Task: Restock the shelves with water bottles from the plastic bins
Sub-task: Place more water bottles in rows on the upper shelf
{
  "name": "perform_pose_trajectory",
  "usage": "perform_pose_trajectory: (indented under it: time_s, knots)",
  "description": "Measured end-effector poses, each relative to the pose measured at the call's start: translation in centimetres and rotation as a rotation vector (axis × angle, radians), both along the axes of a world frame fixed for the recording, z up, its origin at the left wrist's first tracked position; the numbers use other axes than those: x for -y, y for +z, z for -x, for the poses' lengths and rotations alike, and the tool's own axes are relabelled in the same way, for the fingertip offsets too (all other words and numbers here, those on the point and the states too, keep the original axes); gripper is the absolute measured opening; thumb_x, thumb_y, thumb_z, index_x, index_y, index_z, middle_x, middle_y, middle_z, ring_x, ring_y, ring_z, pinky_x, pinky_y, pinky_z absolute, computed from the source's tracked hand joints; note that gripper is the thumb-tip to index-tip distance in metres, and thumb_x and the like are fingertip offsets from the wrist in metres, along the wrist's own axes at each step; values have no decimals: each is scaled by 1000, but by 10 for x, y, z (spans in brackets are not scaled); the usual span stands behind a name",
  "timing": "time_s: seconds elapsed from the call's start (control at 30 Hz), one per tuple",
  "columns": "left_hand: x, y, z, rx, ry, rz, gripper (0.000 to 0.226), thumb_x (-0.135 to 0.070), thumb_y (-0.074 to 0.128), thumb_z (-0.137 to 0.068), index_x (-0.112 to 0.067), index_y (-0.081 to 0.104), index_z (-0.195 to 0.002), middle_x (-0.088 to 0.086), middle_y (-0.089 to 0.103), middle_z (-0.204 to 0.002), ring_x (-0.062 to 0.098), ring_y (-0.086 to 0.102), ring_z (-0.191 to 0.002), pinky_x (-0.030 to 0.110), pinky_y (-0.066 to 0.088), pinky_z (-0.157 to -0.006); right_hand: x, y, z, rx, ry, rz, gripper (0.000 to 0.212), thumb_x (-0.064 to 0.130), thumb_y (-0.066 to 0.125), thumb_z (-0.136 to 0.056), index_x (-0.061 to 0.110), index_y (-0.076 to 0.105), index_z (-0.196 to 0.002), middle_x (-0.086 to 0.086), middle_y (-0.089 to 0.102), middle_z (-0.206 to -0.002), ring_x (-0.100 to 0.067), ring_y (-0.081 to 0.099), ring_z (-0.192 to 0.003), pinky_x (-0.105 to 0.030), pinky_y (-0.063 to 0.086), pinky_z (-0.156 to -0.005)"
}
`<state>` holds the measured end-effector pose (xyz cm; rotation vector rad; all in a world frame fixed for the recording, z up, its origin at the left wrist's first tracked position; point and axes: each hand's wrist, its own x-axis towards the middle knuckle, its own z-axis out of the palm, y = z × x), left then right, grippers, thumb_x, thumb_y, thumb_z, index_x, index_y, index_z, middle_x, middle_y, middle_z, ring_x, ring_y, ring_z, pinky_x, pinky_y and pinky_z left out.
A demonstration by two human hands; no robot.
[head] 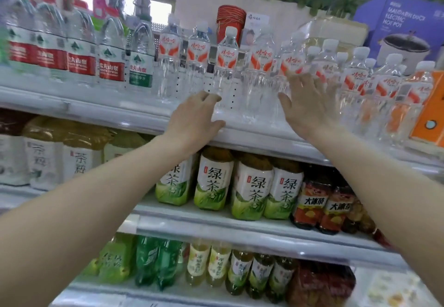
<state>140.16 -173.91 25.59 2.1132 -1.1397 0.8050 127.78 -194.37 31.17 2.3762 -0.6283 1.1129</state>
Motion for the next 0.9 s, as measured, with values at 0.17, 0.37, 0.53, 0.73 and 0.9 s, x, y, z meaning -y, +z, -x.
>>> perform_pose_trajectory:
  time_s: [0.17,0.37,0.53,0.73,0.9]
  knots:
    - [-43,-49,8,153,-30,-44,57,-32,64,-89,-13,46,-139,9,44,-141,29,37,-132,43,41,-102,-52,-71,27,-88,8,-23,51,40,37,-101,20,32,-148,-12,42,-146,-34,36,-135,-57,16,-114]
    - [-74,-128,13,274,-94,-133,57,-28,70,-83,-7,52,-133,16,51,-132,34,44,-125,45,42,-103,-96,-179,52,-175,108,2,51,39,41,-97,13,44,-140,-11,54,-128,-33,48,-121,-56,32,-105]
    - [-89,-223,21,172,-156,-263,56,-27,69,-82,-7,52,-131,16,53,-132,37,47,-121,46,43,-98,-121,-286,59,-297,157,-134,51,40,38,-99,11,44,-141,-15,54,-131,-36,48,-124,-53,33,-106]
    - [-107,-375,29,-50,-213,-442,55,-24,74,-80,-6,54,-128,16,53,-131,39,47,-121,49,48,-94,-138,-434,69,-493,225,-307,49,37,40,-100,9,48,-139,-18,55,-128,-37,50,-121,-52,36,-104]
    - [-115,-521,52,-230,-242,-541,59,-21,81,-72,-4,59,-125,15,59,-122,38,54,-112,45,49,-94,-136,-579,73,-586,240,-430,47,36,45,-95,9,54,-133,-16,58,-119,-36,53,-112,-48,43,-96]
